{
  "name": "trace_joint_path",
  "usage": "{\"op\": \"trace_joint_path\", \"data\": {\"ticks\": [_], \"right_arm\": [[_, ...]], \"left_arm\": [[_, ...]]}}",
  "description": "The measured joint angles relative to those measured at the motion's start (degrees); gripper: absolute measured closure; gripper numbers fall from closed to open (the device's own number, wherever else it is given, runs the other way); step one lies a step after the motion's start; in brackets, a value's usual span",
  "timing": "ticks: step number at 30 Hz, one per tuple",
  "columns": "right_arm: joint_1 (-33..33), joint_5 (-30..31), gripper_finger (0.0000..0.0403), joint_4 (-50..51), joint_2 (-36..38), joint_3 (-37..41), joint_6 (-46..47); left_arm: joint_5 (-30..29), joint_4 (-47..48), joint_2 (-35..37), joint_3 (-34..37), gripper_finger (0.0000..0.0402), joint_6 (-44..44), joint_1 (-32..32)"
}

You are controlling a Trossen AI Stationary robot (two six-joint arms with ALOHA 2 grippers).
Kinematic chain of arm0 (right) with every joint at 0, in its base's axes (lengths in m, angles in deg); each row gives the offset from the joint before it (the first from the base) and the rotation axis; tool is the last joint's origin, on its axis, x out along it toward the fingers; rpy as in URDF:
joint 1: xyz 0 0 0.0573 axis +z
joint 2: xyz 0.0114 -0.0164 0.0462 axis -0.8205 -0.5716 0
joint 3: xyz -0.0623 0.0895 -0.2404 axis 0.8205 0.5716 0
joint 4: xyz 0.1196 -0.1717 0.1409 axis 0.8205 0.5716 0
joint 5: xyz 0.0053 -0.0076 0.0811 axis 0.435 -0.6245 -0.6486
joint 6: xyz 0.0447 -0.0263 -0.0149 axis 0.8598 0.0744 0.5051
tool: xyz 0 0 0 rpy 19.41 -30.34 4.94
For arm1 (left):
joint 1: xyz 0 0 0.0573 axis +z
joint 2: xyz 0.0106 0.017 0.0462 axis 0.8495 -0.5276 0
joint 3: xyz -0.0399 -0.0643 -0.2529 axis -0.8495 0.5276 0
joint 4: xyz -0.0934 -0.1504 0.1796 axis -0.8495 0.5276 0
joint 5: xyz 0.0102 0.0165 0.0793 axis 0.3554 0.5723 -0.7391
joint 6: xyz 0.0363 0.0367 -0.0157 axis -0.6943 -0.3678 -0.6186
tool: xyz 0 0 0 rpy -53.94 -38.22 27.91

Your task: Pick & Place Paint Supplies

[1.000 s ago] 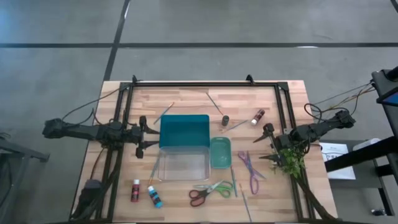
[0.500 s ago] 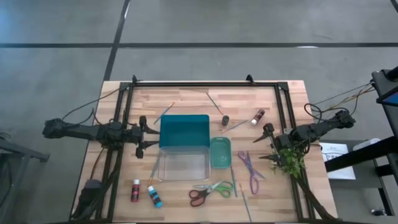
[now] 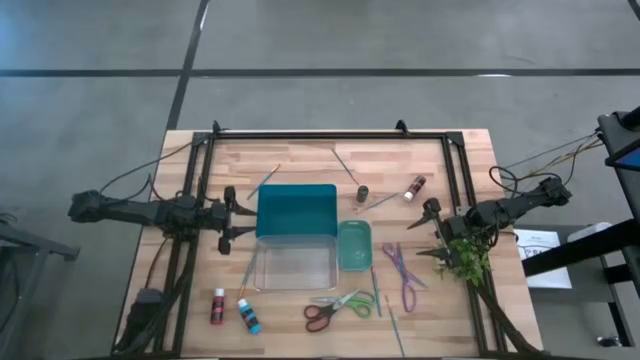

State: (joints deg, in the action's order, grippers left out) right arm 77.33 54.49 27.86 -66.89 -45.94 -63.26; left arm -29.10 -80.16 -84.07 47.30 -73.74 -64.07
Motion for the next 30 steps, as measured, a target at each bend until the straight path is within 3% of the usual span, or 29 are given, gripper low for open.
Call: {"op": "trace_joint_path", "data": {"ticks": [30], "right_arm": [[-0.17, 1.51, 0.007, -1.98, 0.0, 0.01, -2.6]], "left_arm": [[-1.2, -0.16, 0.0, 0.0, 0.0209, -0.07, 0.02]]}}
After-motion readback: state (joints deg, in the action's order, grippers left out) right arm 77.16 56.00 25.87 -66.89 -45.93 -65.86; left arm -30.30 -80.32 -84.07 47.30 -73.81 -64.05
